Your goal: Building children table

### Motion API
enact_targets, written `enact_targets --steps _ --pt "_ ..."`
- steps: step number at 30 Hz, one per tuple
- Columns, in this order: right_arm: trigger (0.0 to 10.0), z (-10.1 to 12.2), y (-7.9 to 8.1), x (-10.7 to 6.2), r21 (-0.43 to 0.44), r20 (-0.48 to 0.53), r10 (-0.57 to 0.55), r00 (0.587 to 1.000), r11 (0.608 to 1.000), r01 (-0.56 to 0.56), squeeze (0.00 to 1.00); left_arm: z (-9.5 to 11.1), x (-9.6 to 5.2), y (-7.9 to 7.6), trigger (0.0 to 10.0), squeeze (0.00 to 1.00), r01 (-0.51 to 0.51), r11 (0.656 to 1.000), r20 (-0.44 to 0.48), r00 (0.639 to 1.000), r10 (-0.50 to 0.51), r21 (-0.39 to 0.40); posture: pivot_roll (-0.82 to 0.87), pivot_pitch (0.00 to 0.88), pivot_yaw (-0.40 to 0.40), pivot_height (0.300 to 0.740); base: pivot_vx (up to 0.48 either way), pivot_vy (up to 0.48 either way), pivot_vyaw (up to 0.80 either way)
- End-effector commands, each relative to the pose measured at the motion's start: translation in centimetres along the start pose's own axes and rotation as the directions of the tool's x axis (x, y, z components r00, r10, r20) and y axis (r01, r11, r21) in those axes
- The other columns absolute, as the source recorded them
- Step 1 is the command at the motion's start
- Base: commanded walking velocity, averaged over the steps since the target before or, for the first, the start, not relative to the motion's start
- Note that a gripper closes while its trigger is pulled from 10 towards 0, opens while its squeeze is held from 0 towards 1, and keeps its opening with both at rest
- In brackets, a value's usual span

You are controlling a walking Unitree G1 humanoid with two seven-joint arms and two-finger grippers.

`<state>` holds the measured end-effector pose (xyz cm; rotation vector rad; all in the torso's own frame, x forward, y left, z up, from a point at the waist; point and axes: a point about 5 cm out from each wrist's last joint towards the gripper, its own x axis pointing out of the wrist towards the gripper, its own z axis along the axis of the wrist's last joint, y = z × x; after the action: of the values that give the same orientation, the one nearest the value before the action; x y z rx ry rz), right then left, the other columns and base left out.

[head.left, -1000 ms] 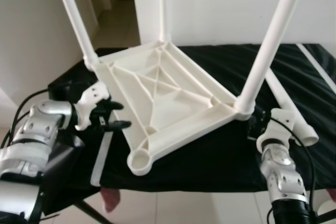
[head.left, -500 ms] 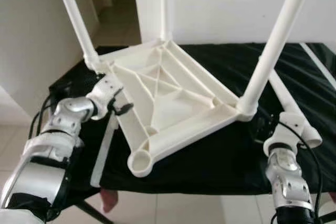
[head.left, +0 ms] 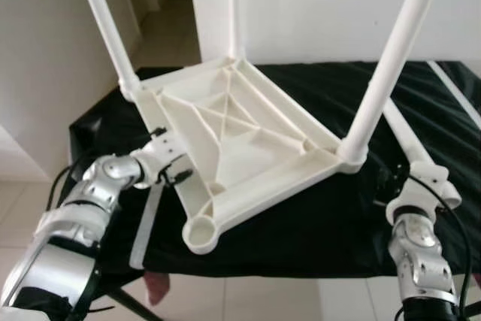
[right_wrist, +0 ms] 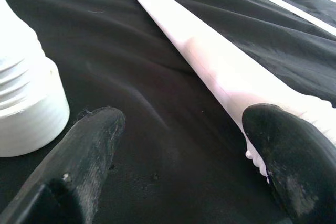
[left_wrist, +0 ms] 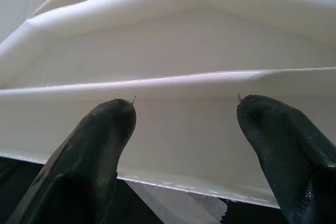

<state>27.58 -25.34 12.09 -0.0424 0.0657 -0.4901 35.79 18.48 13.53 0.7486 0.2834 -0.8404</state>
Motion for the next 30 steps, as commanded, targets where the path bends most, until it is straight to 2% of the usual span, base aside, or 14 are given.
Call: enact_targets --steps 1,2,3,4,5,6,8,11,21,23,24,25,29,30 --pt "10.0 -0.2 -0.4 0.2 0.006 -0.014 -0.013 1.0 1.0 0.014 0.0 -1.6 -0.5 -3.7 10.0 0.0 0.389 0.92 -0.033 0.92 -0.391 -0.052 -0.02 0.0 0.044 0.74 0.0 0.0 0.0" --pt "10.0 -0.2 -0.4 0.2 0.006 -0.014 -0.013 1.0 1.0 0.014 0.0 -1.6 -0.5 -3.7 10.0 0.0 0.389 0.92 -0.033 0.92 -0.391 -0.052 -0.02 0.0 0.044 0.74 0.0 0.0 0.0" --pt "10.0 -0.2 -0.4 0.3 0.006 -0.012 -0.014 1.0 1.0 0.014 0.0 -1.3 -0.8 -4.4 10.0 0.0 0.441 0.895 -0.005 0.897 -0.442 -0.065 -0.02 0.0 0.048 0.74 0.0 0.0 0.0" --pt "10.0 -0.2 -0.4 0.3 0.006 -0.012 -0.014 1.0 1.0 0.014 0.0 -1.3 -0.8 -4.4 10.0 0.0 0.441 0.895 -0.005 0.897 -0.442 -0.065 -0.02 0.0 0.048 0.74 0.0 0.0 0.0" --pt "10.0 -0.1 -0.5 0.4 0.005 -0.009 -0.013 1.0 1.0 0.013 0.0 -0.8 -1.2 -5.6 10.0 0.0 0.508 0.859 0.039 0.861 -0.507 -0.06 -0.02 0.0 0.051 0.74 0.0 0.0 0.0" --pt "10.0 -0.1 -0.5 0.4 0.005 -0.009 -0.013 1.0 1.0 0.013 0.0 -0.8 -1.2 -5.6 10.0 0.0 0.508 0.859 0.039 0.861 -0.507 -0.06 -0.02 0.0 0.051 0.74 0.0 0.0 0.0" --pt "10.0 0.1 -0.4 0.6 0.004 -0.004 -0.01 1.0 1.0 0.01 0.0 0.3 -1.6 -7.5 10.0 0.0 0.59 0.806 0.114 0.805 -0.583 -0.048 -0.01 0.0 0.049 0.74 0.0 0.0 0.0" --pt "10.0 0.2 -0.2 0.8 0.006 -0.002 -0.004 1.0 1.0 0.004 0.0 0.8 -1.2 -8.1 10.0 0.0 0.582 0.812 0.133 0.808 -0.574 -0.035 0.0 0.0 0.046 0.74 0.0 0.0 0.0" --pt "10.0 0.5 0.5 1.2 0.007 0.009 0.026 1.0 1.0 -0.026 0.0 1.7 -1.0 -8.2 10.0 0.0 0.565 0.825 0.165 0.817 -0.553 -0.032 0.0 0.0 0.046 0.74 0.0 0.0 0.0" --pt "10.0 0.7 1.5 1.0 0.009 0.02 0.062 0.998 0.998 -0.062 0.0 1.3 -1.6 -6.6 10.0 0.0 0.517 0.854 0.145 0.85 -0.506 -0.049 0.0 0.0 0.045 0.74 0.0 0.0 0.0" --pt "10.0 0.7 1.5 1.0 0.009 0.02 0.062 0.998 0.998 -0.062 0.0 1.3 -1.6 -6.6 10.0 0.0 0.517 0.854 0.145 0.85 -0.506 -0.049 0.0 0.0 0.045 0.74 0.0 0.0 0.0" --pt "10.0 0.6 1.9 0.8 0.01 0.018 0.078 0.997 0.997 -0.079 0.0 1.1 -2.2 -5.7 10.0 0.0 0.493 0.868 0.133 0.866 -0.483 -0.058 0.0 0.0 0.045 0.74 0.0 0.0 0.0" --pt "10.0 0.5 2.2 0.7 0.011 0.016 0.088 0.996 0.996 -0.088 0.0 0.9 -2.6 -5.2 10.0 0.0 0.477 0.877 0.124 0.875 -0.468 -0.063 0.01 0.0 0.043 0.74 0.0 0.0 0.0" --pt "10.0 0.2 3.5 0.7 0.021 0.001 0.132 0.991 0.991 -0.132 0.0 1.0 -3.3 -4.5 10.0 0.0 0.466 0.882 0.112 0.882 -0.458 -0.064 0.01 0.0 0.047 0.74 0.0 0.0 0.0"
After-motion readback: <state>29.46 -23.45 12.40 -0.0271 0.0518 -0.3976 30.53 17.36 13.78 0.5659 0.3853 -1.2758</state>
